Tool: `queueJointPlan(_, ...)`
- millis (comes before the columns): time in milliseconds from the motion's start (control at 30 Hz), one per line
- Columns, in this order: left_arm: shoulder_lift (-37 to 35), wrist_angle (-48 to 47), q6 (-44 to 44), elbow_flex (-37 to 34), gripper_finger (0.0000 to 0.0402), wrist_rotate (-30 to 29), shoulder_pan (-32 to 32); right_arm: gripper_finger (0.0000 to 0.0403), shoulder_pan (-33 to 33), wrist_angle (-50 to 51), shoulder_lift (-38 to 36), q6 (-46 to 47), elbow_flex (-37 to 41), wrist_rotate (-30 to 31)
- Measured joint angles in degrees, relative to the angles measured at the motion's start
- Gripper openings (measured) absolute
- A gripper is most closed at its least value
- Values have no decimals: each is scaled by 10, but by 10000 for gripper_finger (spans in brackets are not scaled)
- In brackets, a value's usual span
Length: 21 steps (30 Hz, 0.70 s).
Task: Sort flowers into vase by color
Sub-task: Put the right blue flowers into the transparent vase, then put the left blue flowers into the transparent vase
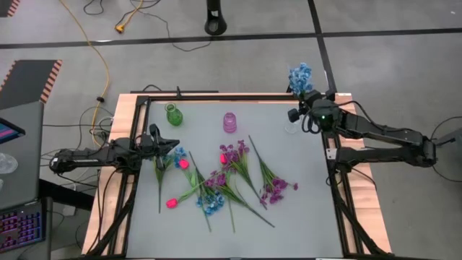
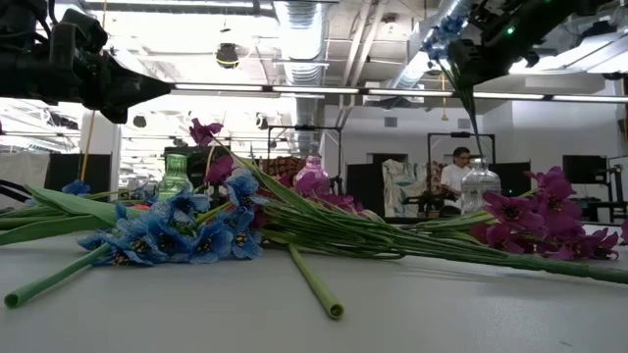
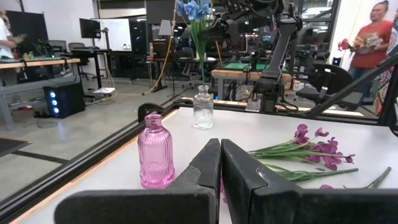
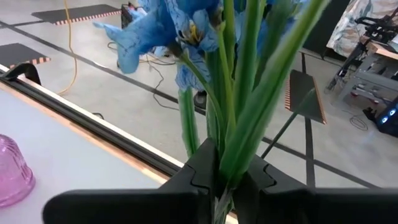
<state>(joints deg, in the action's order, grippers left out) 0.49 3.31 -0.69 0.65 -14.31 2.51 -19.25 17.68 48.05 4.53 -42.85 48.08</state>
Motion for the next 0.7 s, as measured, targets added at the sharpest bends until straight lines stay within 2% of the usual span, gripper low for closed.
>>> queueJointPlan(167,0,0,0,0,0,0,0,88,0,16,0,0,0,0)
queueJointPlan(333,0,0,0,0,0,0,0,151,0,61,-7,7,0,-1)
queueJointPlan(433,0,0,0,0,0,0,0,190,2,104,-15,58,0,-7)
queueJointPlan(567,0,0,-1,0,0,0,0,224,5,184,-34,97,0,-64)
queueJointPlan(700,0,0,-3,0,0,0,0,234,5,254,-55,163,0,-150)
